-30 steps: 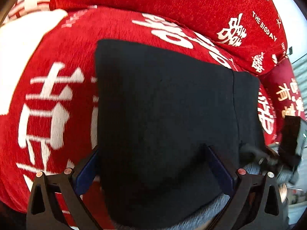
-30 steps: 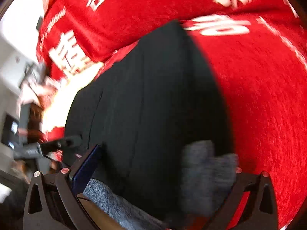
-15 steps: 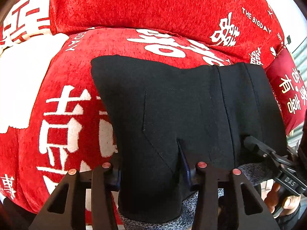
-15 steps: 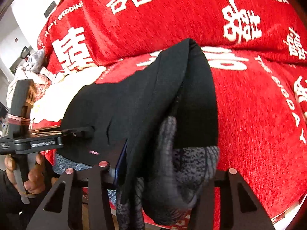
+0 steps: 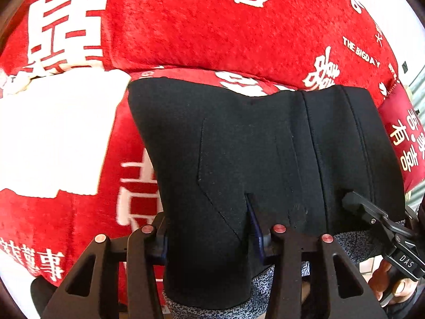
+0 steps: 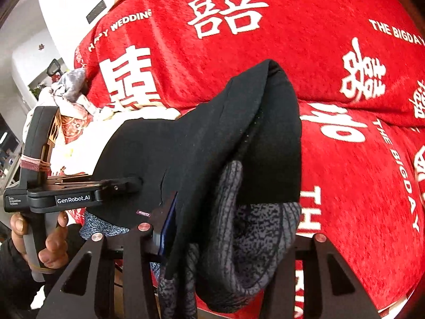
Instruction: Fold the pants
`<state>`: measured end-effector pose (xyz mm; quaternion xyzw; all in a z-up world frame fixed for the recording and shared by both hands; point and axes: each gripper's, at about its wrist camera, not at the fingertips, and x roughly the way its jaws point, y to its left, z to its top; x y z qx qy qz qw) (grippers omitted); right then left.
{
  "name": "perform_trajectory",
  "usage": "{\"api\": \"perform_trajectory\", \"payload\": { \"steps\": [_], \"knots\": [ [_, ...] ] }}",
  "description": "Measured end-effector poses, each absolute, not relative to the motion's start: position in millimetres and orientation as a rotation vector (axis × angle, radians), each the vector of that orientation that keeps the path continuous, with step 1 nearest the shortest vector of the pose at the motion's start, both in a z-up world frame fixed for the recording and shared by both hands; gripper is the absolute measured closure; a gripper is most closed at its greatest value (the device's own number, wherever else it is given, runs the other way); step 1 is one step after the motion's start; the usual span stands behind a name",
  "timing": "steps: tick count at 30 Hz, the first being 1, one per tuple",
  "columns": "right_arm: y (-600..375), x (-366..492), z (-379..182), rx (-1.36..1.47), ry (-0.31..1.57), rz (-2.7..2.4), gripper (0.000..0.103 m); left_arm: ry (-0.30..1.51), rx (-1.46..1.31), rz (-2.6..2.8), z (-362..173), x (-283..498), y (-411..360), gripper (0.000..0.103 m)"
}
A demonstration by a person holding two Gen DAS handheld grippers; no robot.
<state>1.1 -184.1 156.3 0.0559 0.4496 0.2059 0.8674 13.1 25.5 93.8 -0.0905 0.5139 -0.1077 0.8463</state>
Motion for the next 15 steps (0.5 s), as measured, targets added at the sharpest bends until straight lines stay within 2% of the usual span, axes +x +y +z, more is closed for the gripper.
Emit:
{"api": "perform_trajectory", "payload": {
  "steps": [15],
  "knots": [
    [-140.9,32.1,141.1,0.137,1.010,0.443,0.055,1.133,-0.199,-0.172,81.2,35.7,62.9,0.056]
  ]
}}
